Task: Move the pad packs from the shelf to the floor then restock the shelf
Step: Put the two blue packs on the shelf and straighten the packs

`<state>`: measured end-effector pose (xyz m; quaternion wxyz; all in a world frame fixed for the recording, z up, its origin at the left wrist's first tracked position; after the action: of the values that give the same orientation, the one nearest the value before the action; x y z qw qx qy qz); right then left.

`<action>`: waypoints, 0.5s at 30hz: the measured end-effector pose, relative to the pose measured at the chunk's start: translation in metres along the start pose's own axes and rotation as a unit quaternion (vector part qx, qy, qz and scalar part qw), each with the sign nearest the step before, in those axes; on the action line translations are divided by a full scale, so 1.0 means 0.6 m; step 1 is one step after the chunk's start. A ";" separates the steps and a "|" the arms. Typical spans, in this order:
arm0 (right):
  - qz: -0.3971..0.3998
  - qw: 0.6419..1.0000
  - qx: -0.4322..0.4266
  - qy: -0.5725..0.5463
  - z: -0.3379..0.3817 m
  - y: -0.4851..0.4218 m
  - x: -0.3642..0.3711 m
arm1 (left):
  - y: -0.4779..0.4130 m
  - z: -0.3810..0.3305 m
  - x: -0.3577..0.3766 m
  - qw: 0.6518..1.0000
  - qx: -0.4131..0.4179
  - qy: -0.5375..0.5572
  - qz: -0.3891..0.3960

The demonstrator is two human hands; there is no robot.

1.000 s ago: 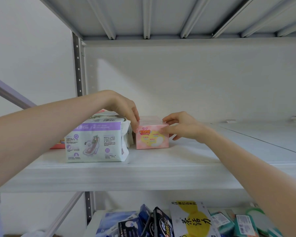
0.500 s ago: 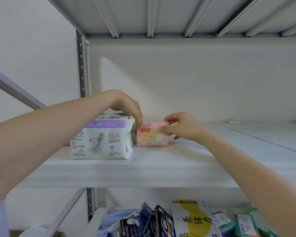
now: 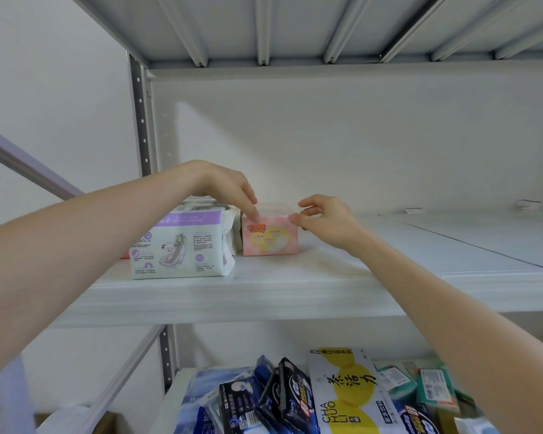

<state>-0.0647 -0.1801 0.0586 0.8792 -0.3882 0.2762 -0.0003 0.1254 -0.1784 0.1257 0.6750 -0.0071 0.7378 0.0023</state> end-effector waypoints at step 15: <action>0.003 0.954 -0.148 0.262 0.063 0.133 -0.044 | 0.189 -0.053 0.097 0.934 0.043 0.009 -0.353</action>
<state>-0.0856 -0.0927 0.0374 0.7087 -0.4992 0.4950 -0.0591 0.0868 -0.0659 0.0701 0.6249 -0.2382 0.6933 -0.2685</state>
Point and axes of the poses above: each hand's wrist, its own y-axis away from the middle knuckle, its own x-axis out of the palm, z = x × y, the point moved 6 cm from there along -y, towards the middle knuckle, and after that the axes turned 15 degrees about -x, right-handed, at the moved point
